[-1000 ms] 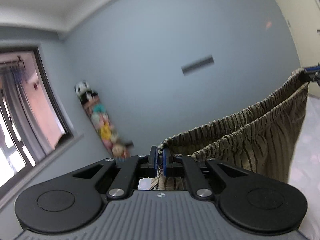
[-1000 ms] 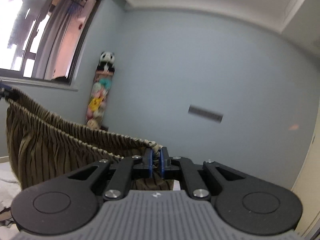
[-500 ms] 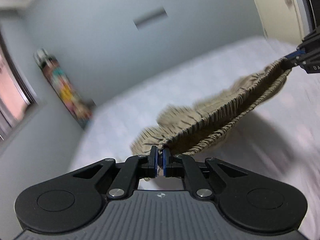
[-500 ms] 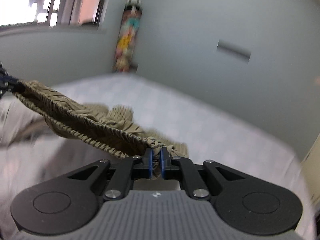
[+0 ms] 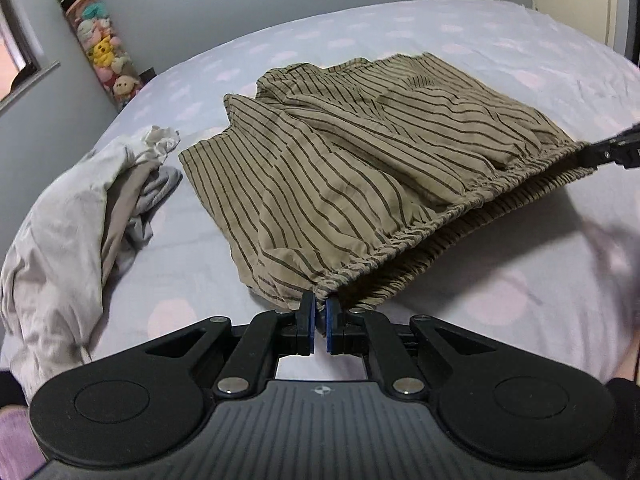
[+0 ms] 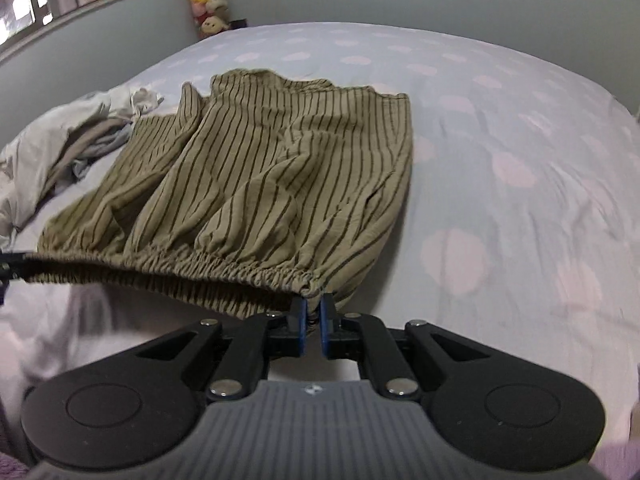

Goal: Fold clothes
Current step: 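Lay the trousers flat on the bed and open both grippers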

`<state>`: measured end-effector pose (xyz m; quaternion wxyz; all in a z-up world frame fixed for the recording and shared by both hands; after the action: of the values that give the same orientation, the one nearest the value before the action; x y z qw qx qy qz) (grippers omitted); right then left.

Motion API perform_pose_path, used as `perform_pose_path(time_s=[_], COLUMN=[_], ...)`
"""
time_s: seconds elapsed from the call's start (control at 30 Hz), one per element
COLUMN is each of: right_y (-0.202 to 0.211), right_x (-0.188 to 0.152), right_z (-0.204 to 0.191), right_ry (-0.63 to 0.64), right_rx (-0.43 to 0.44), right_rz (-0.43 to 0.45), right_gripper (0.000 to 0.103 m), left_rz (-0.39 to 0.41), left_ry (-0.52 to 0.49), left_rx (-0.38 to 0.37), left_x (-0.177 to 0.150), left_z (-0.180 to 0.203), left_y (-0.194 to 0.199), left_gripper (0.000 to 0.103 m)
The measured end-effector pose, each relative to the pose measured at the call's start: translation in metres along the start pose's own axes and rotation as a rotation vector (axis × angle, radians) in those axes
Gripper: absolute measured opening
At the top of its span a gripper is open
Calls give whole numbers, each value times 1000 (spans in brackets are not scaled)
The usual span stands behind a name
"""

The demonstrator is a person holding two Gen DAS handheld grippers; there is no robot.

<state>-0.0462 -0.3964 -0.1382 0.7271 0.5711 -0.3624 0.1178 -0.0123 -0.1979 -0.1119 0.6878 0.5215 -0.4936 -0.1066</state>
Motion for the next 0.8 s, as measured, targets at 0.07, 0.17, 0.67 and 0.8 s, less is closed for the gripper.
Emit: perform_pose_path(time_s=[0.07, 0.17, 0.67, 0.8], right_y=[19, 25, -2, 14], right_x=[-6, -12, -37, -32], right_z=[3, -2, 2, 16], right_ry=[-5, 27, 125, 34], right_rx=[2, -5, 4, 37], right_rz=[-4, -22, -108, -74], right_gripper=[7, 7, 46, 46], left_rz=[-22, -57, -86, -15], left_ry=[4, 15, 209, 343], left_rx=[-15, -42, -225, -273], left_x=[-6, -19, -51, -54], left_z=[0, 0, -12, -33], left_y=[1, -4, -25, -10], left_gripper=[3, 3, 48, 51])
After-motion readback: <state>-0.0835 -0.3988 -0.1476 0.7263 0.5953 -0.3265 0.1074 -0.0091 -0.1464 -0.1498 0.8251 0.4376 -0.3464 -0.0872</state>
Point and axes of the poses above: each gripper's, at about its wrist camera, not at the fingertips, and y roughly against the way its jaws point, z to its right, x to its top, the point moved 5 cm from there along -y, roughly the way its jaws point, and after that the axes turned 14 degrees about -x, right-handed, at the moved point
